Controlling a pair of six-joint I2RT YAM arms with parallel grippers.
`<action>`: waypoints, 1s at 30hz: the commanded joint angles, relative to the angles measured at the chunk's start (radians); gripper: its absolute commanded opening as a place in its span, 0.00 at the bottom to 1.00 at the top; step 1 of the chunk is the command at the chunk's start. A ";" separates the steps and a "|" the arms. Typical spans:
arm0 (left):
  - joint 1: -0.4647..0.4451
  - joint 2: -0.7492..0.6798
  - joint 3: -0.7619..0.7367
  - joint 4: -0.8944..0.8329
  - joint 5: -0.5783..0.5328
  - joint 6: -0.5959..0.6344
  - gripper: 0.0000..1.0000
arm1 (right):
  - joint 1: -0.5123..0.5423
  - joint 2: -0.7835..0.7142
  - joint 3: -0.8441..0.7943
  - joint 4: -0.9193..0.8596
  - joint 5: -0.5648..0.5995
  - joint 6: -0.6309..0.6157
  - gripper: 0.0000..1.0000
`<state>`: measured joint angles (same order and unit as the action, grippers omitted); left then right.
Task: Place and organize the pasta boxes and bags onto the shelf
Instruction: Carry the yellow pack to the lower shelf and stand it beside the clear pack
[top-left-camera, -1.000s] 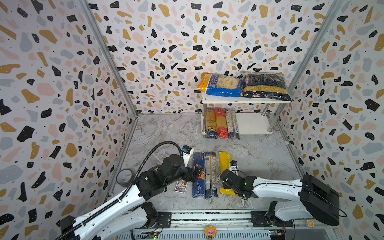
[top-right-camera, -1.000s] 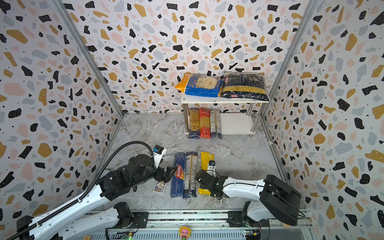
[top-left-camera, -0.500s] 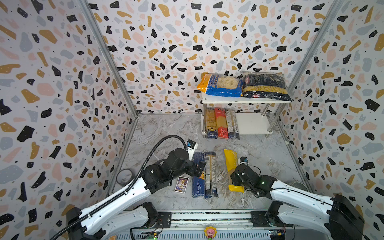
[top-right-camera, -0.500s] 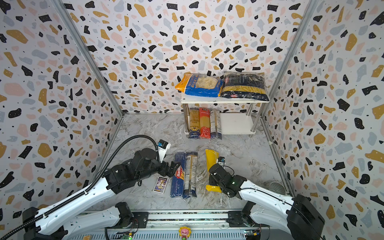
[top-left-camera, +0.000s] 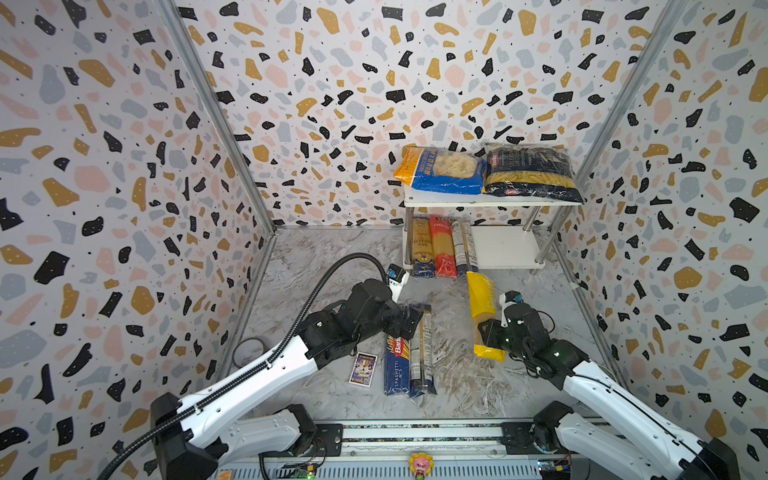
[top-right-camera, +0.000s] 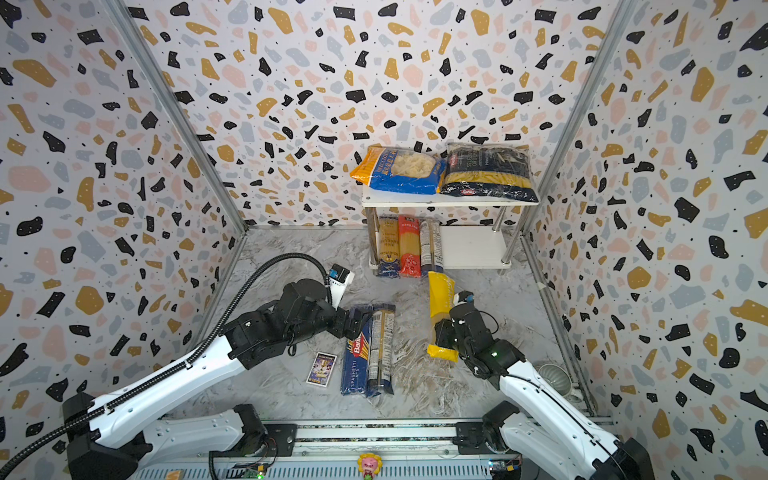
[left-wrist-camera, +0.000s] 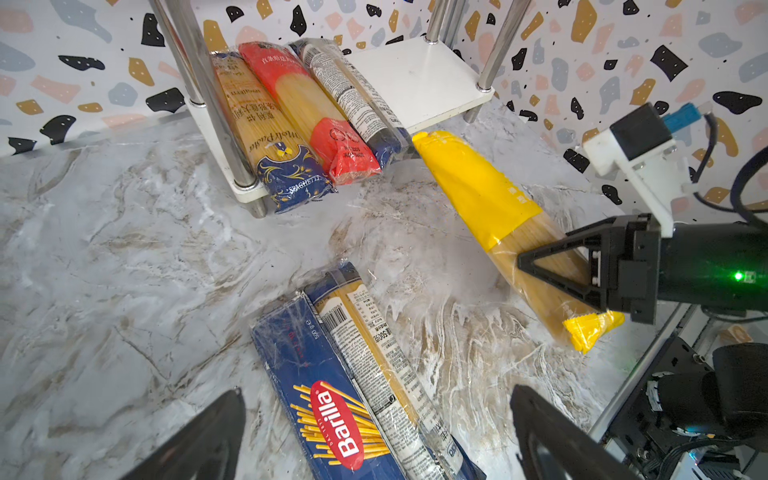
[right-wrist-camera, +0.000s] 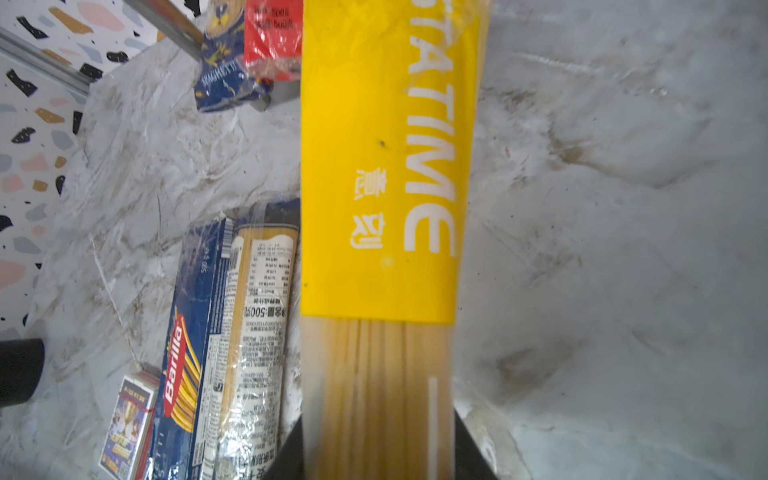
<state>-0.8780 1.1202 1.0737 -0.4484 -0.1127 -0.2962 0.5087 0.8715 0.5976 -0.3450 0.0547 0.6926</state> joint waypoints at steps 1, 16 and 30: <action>0.005 0.020 0.052 0.013 0.008 0.039 1.00 | -0.083 0.023 0.109 0.144 -0.070 -0.082 0.18; 0.005 0.039 0.103 0.061 -0.065 0.131 1.00 | -0.382 0.528 0.424 0.419 -0.322 -0.208 0.17; 0.008 0.070 0.080 0.095 -0.113 0.153 1.00 | -0.463 0.939 0.782 0.434 -0.413 -0.322 0.17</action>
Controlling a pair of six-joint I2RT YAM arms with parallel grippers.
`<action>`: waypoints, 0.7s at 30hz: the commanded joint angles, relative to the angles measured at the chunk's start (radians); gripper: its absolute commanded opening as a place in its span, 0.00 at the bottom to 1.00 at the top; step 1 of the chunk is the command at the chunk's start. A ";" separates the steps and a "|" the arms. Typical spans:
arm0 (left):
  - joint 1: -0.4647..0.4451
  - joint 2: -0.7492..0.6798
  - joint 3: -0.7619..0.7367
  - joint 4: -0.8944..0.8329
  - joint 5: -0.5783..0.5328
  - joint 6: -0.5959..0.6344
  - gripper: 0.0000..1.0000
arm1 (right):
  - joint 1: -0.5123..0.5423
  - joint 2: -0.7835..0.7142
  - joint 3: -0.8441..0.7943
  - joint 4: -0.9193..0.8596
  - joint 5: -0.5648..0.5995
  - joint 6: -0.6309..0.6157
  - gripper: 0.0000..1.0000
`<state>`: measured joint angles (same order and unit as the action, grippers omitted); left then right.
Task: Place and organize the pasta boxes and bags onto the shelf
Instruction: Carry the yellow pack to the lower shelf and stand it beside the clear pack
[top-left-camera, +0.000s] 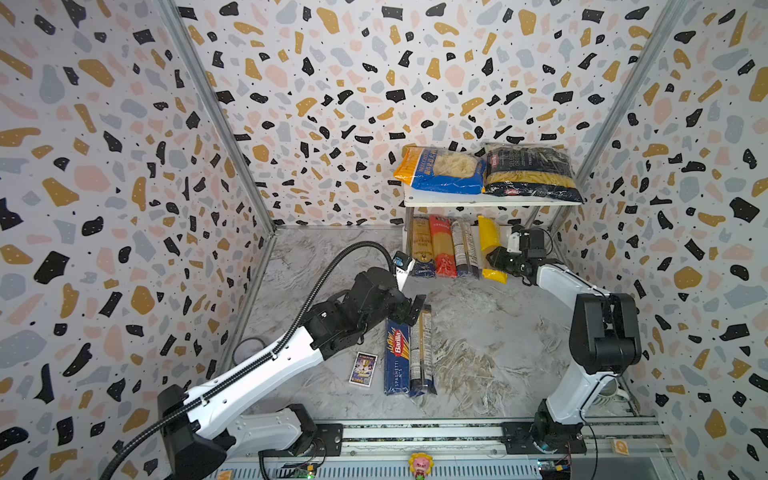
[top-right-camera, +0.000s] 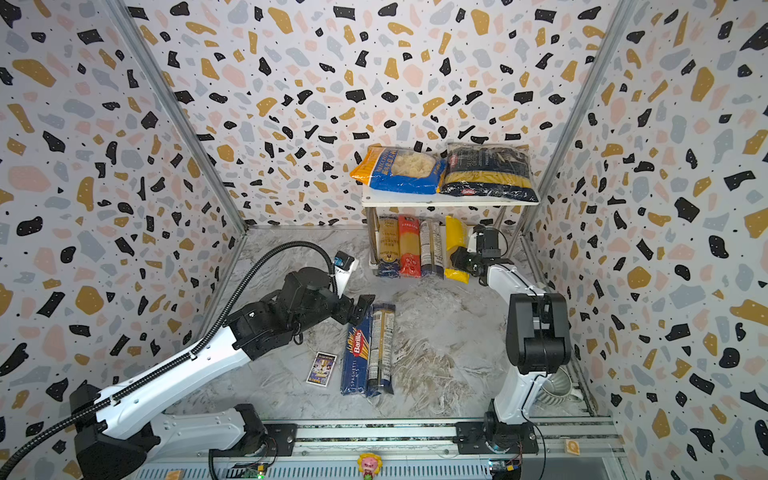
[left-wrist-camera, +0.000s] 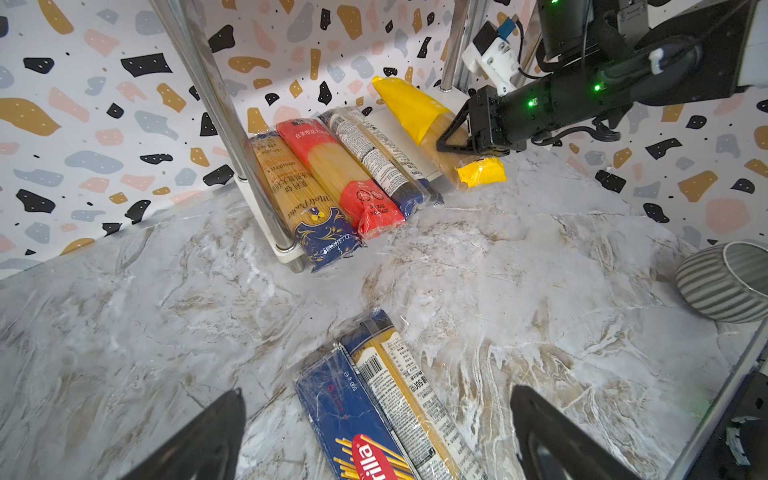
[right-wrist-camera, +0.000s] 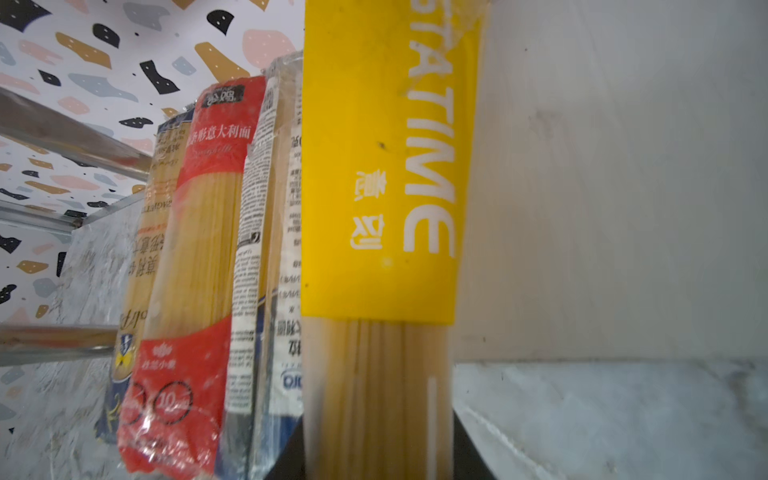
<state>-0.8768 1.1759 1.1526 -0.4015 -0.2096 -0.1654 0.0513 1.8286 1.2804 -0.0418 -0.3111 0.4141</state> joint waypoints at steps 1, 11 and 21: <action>0.007 0.018 0.004 0.050 -0.014 0.023 1.00 | -0.008 0.001 0.119 0.129 -0.056 -0.045 0.17; 0.009 0.051 0.008 0.066 0.010 0.026 1.00 | -0.010 0.106 0.210 0.106 -0.107 -0.040 0.18; 0.009 0.028 -0.021 0.069 0.013 0.022 1.00 | -0.009 0.128 0.243 0.055 -0.098 -0.049 0.65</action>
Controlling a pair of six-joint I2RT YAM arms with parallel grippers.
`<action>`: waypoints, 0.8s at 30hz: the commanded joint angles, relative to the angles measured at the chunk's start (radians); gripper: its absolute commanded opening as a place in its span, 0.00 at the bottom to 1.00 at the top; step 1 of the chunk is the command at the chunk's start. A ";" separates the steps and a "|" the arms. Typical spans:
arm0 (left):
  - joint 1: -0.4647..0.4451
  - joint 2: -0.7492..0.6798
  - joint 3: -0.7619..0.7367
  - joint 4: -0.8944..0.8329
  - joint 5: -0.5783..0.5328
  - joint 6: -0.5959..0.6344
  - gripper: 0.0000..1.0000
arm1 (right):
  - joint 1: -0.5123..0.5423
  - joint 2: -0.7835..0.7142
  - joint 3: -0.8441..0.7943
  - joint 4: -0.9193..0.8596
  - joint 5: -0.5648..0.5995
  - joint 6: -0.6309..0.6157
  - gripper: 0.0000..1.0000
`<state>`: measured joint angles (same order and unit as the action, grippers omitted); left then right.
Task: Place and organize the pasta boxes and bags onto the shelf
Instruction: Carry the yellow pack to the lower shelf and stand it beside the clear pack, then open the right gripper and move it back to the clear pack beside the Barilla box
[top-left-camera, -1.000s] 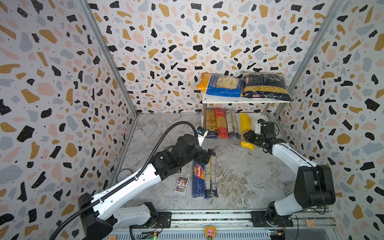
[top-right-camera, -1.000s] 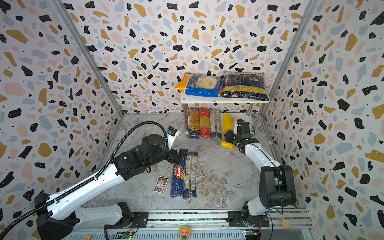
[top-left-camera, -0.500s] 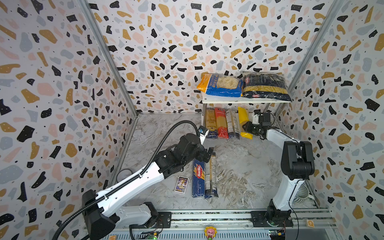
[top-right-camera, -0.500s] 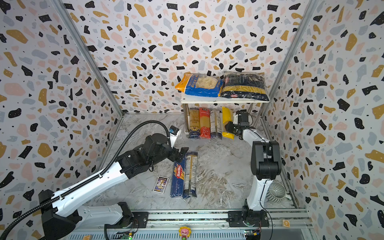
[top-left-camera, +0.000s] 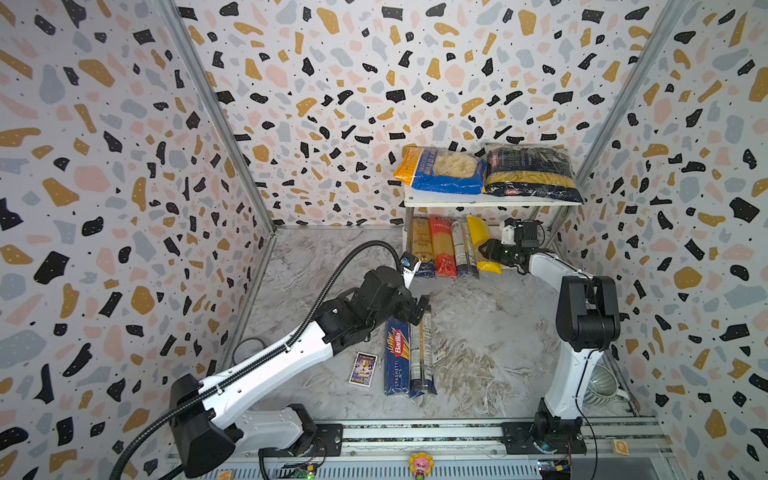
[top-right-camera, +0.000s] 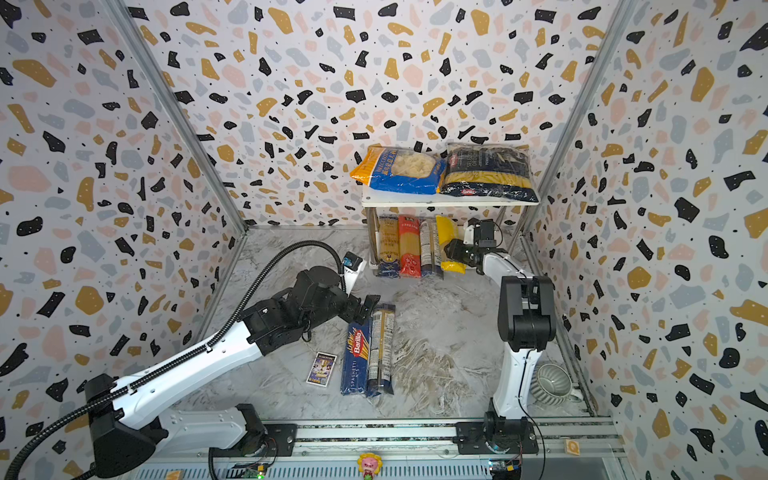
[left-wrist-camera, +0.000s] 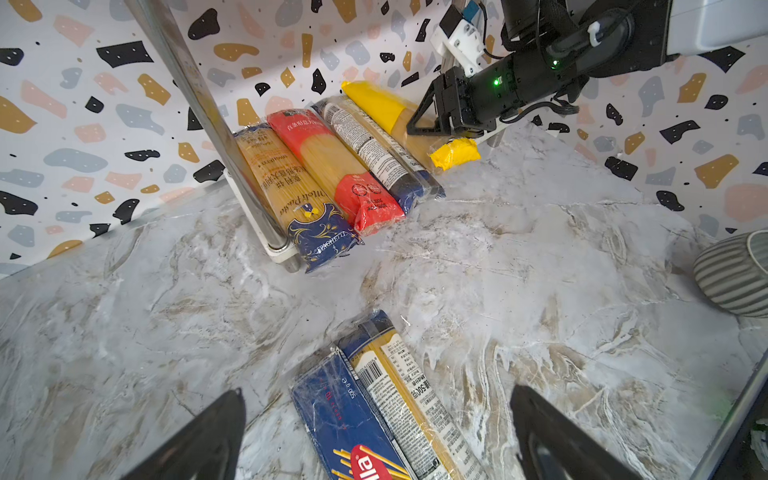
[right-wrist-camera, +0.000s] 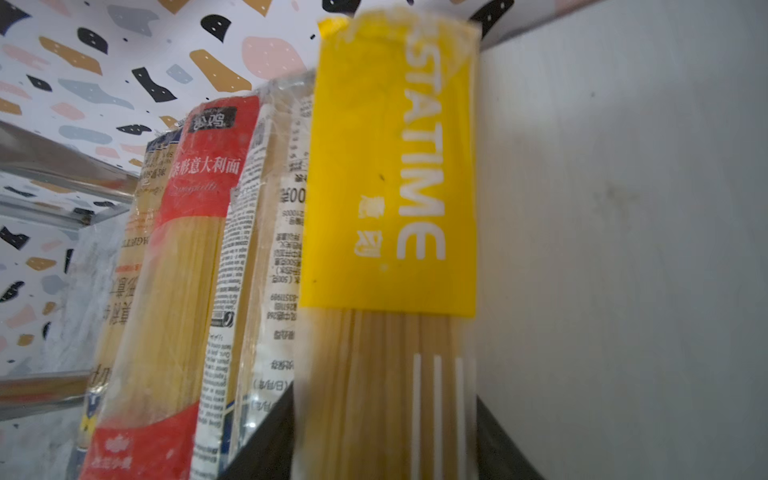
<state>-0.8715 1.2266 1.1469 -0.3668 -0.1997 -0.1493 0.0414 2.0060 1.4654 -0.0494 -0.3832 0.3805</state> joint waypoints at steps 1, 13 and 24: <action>0.005 -0.028 -0.019 0.035 0.005 0.005 1.00 | 0.000 -0.051 0.060 0.057 -0.022 -0.016 0.66; 0.006 -0.085 -0.050 0.027 -0.006 -0.025 0.99 | -0.003 -0.135 -0.006 -0.038 0.074 -0.011 0.74; 0.007 -0.190 -0.118 0.031 0.006 -0.083 1.00 | 0.010 -0.443 -0.310 -0.153 0.160 0.006 0.74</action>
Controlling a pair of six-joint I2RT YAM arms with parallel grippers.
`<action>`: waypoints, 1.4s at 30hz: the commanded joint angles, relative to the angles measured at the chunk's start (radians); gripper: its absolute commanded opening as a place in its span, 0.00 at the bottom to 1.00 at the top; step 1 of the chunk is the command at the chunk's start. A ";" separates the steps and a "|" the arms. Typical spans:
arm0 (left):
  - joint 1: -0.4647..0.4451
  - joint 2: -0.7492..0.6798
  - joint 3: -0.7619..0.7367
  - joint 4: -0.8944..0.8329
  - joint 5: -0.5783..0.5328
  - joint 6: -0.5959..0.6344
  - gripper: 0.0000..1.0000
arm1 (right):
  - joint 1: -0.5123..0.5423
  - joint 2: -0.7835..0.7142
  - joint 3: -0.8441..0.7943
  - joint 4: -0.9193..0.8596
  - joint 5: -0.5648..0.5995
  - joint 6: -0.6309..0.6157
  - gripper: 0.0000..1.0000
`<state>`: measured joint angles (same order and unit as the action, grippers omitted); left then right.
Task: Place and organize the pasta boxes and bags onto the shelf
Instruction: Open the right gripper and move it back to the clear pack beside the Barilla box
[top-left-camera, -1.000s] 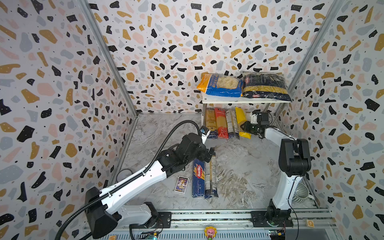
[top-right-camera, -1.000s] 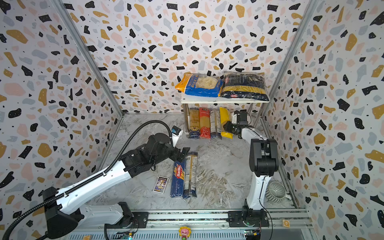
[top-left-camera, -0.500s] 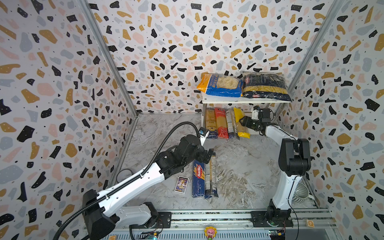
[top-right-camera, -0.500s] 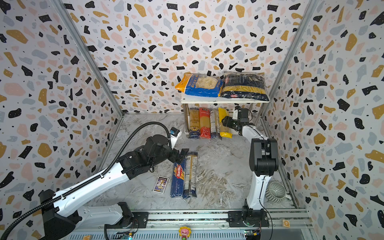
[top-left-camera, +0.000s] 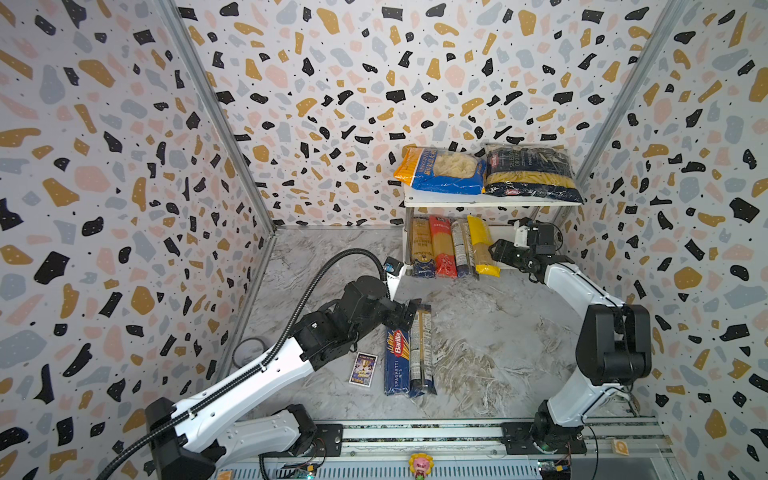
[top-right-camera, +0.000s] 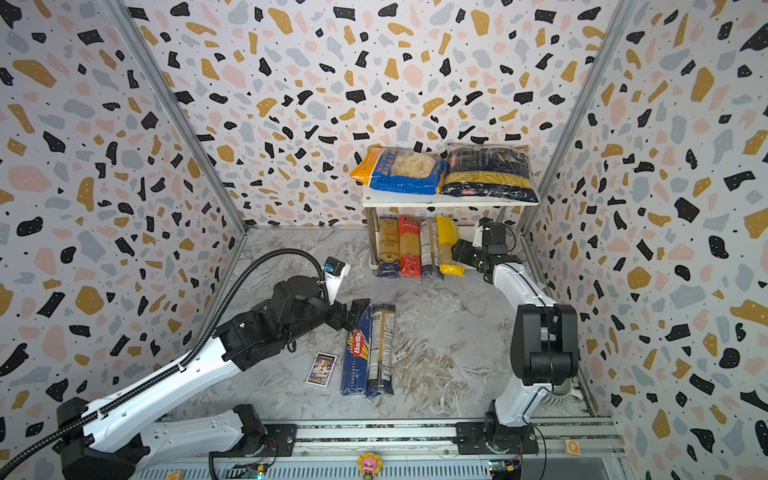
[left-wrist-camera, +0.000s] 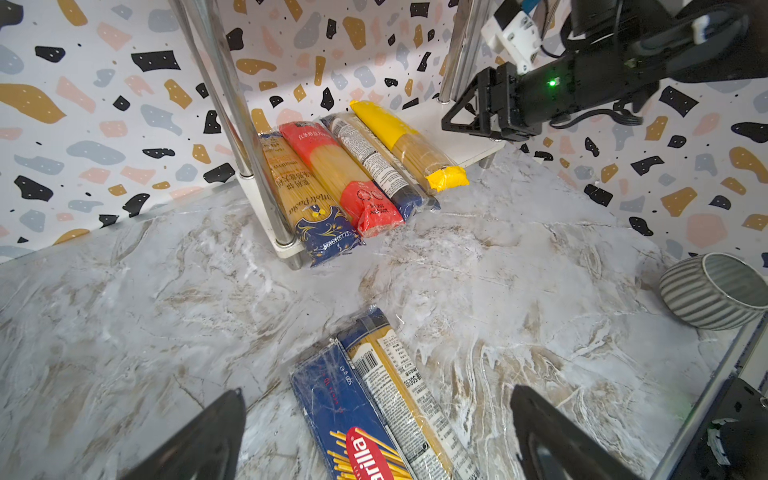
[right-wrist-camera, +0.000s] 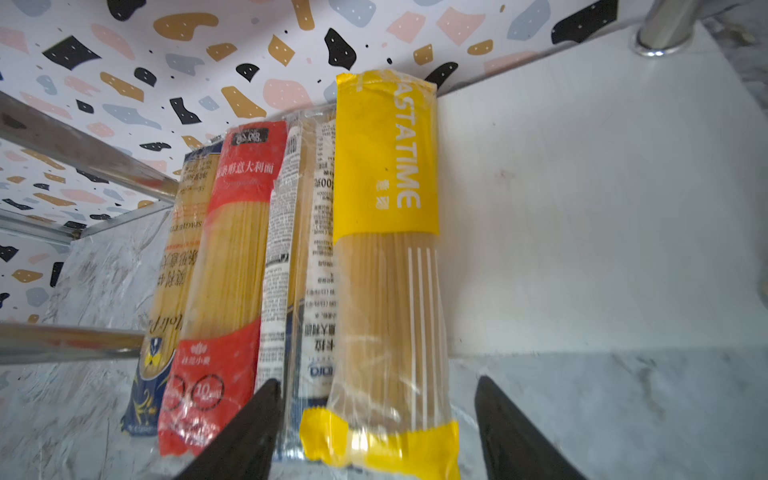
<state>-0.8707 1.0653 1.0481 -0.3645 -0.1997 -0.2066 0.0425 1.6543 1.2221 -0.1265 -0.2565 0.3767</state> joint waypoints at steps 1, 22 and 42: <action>0.008 -0.040 -0.029 0.025 0.008 -0.032 0.99 | 0.020 -0.142 -0.104 -0.085 0.042 0.015 0.74; 0.007 -0.304 -0.078 -0.174 0.156 -0.123 1.00 | 0.748 -0.639 -0.480 -0.290 0.395 0.406 0.77; 0.007 -0.466 -0.052 -0.302 0.108 -0.139 1.00 | 1.154 -0.151 -0.348 -0.272 0.572 0.582 0.82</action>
<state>-0.8696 0.6079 0.9955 -0.6720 -0.0856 -0.3374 1.1797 1.4715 0.8219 -0.3737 0.2794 0.9367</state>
